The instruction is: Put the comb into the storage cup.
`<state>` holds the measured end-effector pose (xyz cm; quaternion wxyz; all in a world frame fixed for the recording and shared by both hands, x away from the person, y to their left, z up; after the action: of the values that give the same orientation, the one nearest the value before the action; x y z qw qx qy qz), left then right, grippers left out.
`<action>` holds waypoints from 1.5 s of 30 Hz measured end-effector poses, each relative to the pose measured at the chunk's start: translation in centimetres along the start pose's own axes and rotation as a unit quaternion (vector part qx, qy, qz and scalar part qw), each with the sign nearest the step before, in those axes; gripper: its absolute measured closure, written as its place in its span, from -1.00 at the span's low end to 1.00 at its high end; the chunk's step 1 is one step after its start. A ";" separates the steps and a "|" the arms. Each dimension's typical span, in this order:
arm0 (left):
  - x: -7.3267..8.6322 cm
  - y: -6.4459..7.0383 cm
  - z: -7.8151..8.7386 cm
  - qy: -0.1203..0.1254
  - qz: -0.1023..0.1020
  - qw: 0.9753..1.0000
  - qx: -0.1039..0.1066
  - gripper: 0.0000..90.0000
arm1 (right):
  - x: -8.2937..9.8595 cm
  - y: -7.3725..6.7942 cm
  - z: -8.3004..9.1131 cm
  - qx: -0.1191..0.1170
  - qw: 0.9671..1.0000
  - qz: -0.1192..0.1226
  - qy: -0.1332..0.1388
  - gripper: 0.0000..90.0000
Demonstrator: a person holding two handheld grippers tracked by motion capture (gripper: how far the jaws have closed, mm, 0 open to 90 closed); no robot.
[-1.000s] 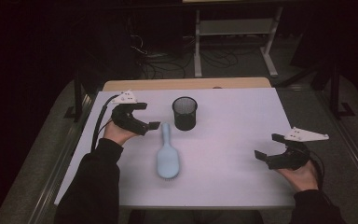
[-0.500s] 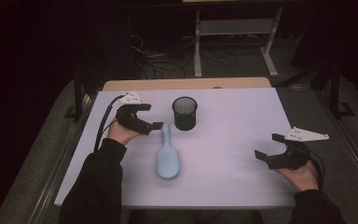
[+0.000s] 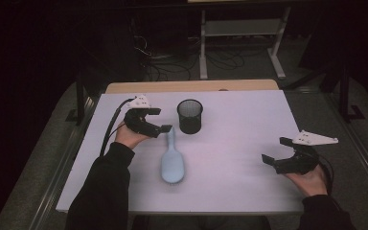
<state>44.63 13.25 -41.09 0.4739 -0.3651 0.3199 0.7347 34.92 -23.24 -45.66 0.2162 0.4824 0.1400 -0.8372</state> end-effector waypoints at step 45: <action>2.9 -0.9 -4.4 -0.072 0.006 0.997 0.017 0.12 | 0.1 0.0 0.1 -0.003 1.000 0.000 -0.001 -1.00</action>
<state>45.66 11.28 -45.93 0.4975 -0.3009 0.2995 0.7565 34.84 -23.29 -45.71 0.2173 0.4807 0.1422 -0.8375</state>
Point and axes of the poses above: each handheld gripper's, and its own axes: z roughly backward along the jaws, x roughly out of its underside, y roughly to its right, the point moved 9 cm from there along -z, roughly forward along the jaws, and after that the axes turned 11 degrees about x, right-handed, at the moved point
